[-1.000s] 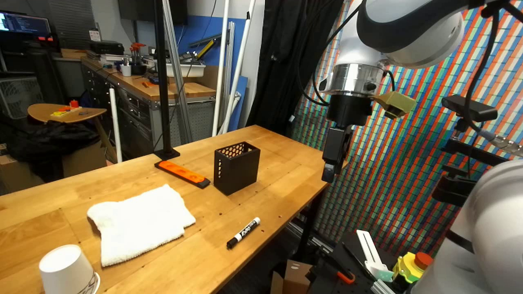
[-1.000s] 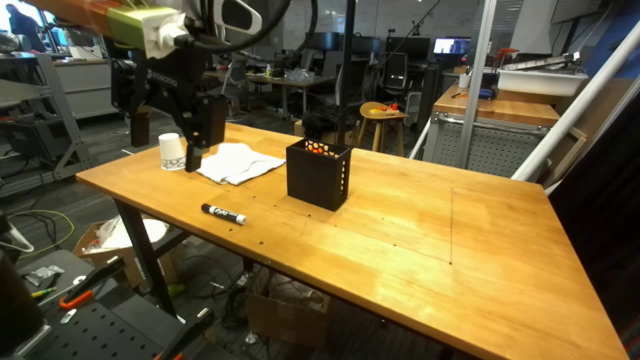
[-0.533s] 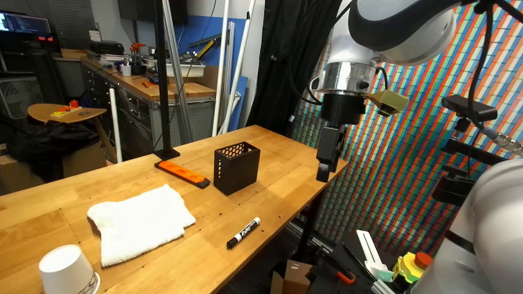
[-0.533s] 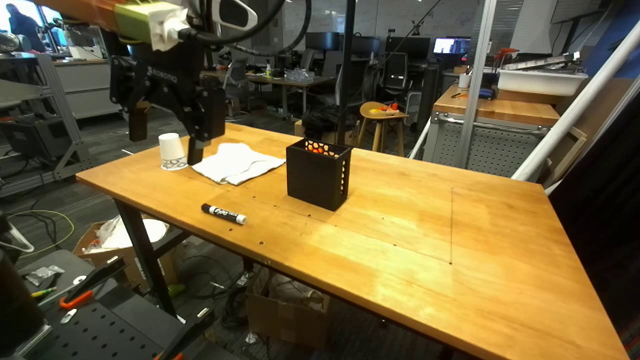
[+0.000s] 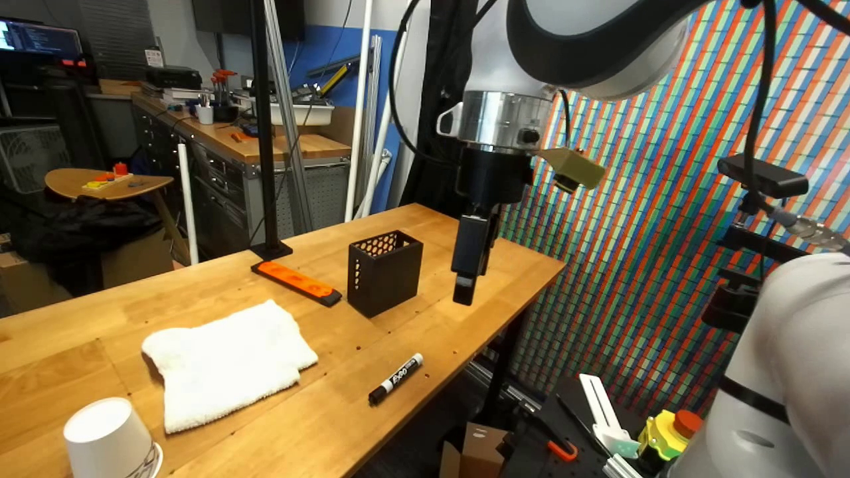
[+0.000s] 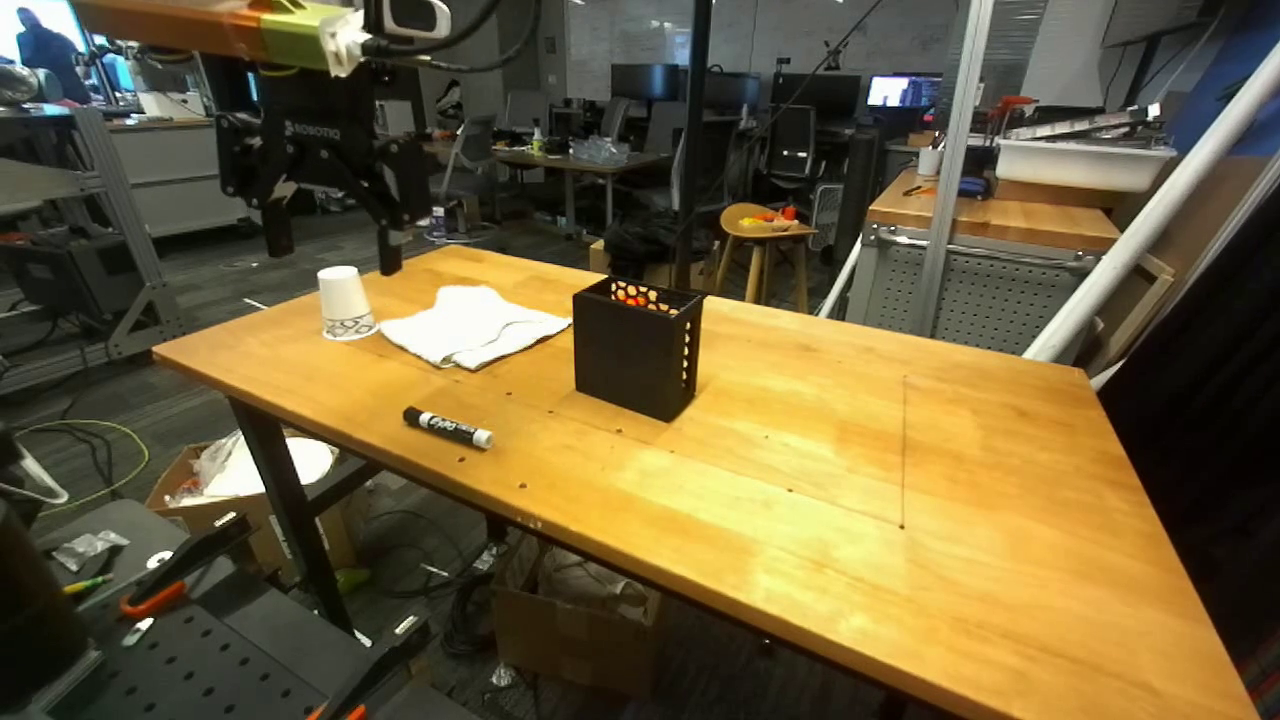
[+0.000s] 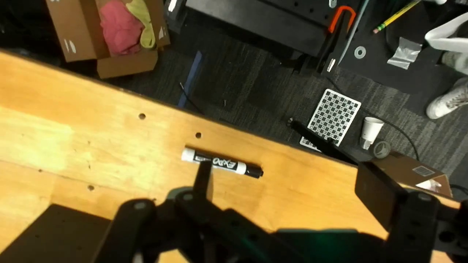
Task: Pick up the white towel from the table and put it in the black basket.
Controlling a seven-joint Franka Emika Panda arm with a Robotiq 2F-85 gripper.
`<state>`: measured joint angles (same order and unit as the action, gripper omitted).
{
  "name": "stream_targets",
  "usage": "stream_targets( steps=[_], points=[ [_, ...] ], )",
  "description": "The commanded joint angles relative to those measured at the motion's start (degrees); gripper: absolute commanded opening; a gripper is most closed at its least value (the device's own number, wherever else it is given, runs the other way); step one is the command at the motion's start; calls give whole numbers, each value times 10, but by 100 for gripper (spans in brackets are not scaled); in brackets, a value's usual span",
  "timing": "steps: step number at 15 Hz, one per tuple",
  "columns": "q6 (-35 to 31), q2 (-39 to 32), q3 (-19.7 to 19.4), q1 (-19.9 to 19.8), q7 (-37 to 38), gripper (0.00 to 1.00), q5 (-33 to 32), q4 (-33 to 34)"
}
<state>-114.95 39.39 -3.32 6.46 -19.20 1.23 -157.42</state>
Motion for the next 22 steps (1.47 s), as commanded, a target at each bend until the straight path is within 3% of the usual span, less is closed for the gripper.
stream_targets(
  steps=[1, 9, 22],
  points=[
    [-65, -70, 42, 40, 10, 100, 2, 48],
    [-188, -250, 90, 68, -20, 100, -39, 188],
    [-260, -552, 138, 64, -65, 100, -159, 422]
  ],
)
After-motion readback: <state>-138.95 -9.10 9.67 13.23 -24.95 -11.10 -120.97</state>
